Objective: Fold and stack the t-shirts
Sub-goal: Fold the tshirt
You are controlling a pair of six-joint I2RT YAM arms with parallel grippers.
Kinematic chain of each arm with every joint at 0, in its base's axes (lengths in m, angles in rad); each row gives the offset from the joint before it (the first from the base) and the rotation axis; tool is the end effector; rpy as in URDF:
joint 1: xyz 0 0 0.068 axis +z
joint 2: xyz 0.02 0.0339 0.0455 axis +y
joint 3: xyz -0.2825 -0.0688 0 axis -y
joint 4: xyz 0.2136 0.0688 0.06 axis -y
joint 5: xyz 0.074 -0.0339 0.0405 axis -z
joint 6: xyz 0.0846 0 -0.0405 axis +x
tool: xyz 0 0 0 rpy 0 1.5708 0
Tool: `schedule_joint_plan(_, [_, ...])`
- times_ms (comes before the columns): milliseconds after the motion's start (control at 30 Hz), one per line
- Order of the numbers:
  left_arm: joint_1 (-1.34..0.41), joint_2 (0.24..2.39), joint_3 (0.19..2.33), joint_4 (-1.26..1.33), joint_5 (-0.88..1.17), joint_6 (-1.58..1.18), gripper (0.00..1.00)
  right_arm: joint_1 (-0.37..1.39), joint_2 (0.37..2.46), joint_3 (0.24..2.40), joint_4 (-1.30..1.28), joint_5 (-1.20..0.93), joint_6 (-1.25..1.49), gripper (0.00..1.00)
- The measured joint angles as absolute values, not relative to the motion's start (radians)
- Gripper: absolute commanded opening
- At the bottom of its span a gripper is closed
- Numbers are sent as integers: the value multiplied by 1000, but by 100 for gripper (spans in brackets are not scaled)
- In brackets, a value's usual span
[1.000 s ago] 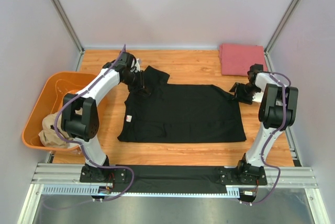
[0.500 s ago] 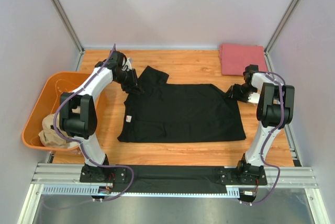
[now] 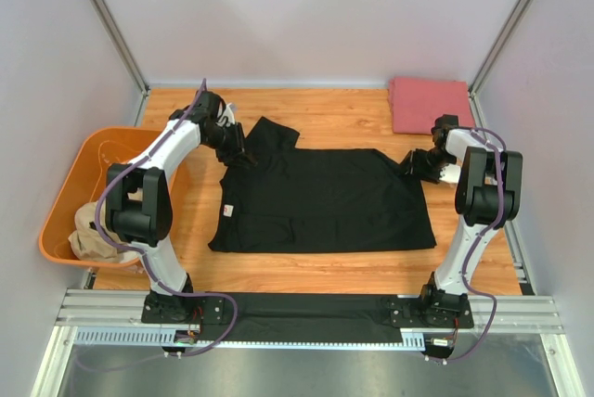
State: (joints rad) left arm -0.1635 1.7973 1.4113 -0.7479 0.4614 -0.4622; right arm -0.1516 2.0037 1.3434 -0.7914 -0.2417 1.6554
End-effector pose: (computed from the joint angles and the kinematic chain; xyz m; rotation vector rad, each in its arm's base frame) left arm 0.3563 -0.0969 0.2283 -0.2682 2.7488 -0.8048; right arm 0.3615 -0.0347 0.1313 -2.3728 -1.8974 -0.3932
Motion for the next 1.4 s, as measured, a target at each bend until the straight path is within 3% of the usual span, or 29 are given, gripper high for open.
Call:
schedule_joint_plan(100, [-163,1797,1408,-748,463,-463,36,-152,2000,1343,-791,-241,1651,30])
schedule_joint_plan(233, [-164,1797,1405,-747,463,-463,36,-152,1996,1342,-788,-243,1642,10])
schedule_joint_plan(400, [-163,1797,1405,-747,462,-463,36,-152,1994,1343,-788,-246,1631,0])
schedule_joint_plan(500, [-163,1797,1405,-748,462,-463,38,-153,1993,1342,-789,-245,1619,0])
schedule_joint_plan(733, [-163,1826,1460,-759,458,-458,53,-159,2012,1397,-775,-266,1463,4])
schedule_joint_plan(1000, [-162,2167,1924,-738,318,-336,47,-160,2122,1527,-593,-399,1210,10])
schedule_joint_plan(1233, [-159,2349,2041,-773,114,-308,48,-166,2144,1511,-516,-482,1097,11])
schedule_joint_plan(1400, [-154,2344,2020,-809,7,-313,49,-194,2143,1429,-473,-500,1093,11])
